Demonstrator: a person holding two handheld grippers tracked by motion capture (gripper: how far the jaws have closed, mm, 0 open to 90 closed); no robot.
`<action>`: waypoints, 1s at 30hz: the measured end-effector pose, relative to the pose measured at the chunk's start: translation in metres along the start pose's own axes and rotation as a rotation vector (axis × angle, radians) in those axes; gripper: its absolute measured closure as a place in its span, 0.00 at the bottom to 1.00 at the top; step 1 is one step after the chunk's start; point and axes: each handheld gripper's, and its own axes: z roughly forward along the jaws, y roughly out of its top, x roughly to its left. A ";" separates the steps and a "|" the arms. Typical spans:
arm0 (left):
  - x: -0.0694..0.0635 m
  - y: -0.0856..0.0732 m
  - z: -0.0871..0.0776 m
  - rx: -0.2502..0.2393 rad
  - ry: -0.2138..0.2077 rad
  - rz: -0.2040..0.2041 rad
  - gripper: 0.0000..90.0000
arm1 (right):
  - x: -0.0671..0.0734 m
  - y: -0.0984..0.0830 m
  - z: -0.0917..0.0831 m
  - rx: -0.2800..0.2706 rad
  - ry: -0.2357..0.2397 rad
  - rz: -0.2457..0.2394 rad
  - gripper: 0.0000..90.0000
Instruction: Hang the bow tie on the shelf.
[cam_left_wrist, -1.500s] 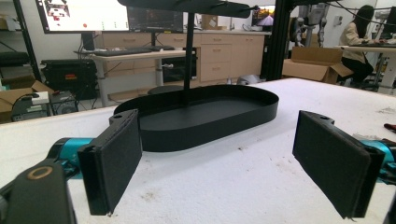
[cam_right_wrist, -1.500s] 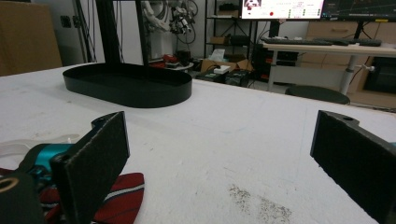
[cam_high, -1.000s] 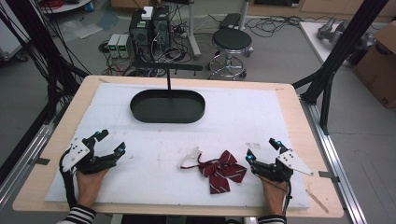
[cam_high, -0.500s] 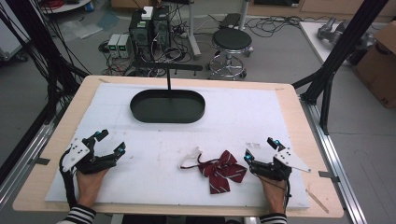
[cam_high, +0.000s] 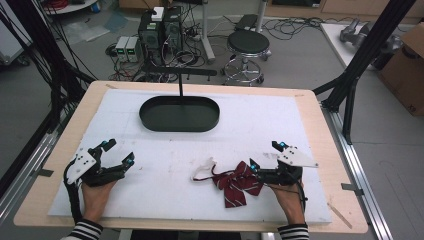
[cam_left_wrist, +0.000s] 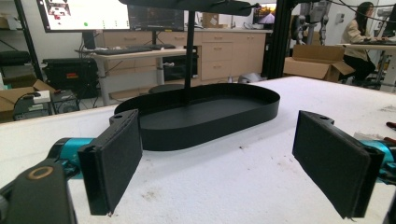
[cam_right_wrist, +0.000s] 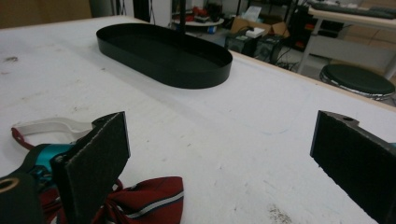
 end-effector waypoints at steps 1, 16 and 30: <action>0.000 0.000 0.000 0.000 0.000 0.000 0.18 | 0.002 0.004 0.002 0.024 0.025 0.005 0.04; -0.001 0.000 0.000 0.000 0.002 0.001 0.18 | 0.017 0.034 0.009 0.188 0.141 -0.084 0.04; -0.001 0.000 0.000 0.001 0.002 0.002 0.18 | 0.038 0.033 0.032 0.384 0.282 -0.192 0.11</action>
